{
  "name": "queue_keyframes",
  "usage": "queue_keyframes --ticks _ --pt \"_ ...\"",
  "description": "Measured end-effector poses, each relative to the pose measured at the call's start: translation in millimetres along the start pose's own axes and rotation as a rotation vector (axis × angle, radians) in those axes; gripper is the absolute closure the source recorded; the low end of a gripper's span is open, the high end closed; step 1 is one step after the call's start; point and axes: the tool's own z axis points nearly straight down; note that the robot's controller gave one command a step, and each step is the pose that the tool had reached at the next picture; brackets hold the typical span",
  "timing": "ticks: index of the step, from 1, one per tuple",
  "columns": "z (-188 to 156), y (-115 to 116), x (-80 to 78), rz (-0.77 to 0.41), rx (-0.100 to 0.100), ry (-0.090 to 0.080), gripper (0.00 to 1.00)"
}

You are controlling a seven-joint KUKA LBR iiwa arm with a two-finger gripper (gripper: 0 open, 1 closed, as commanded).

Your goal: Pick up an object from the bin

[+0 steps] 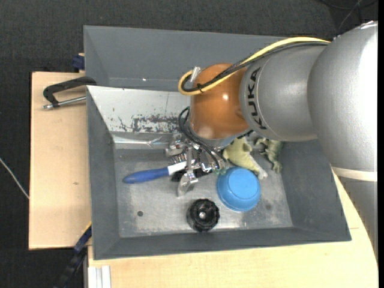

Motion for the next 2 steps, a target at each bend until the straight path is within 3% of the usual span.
queue_keyframes --ticks 2 --pt "-2.1 1.8 -2.5 0.003 0.000 -0.001 0.00"
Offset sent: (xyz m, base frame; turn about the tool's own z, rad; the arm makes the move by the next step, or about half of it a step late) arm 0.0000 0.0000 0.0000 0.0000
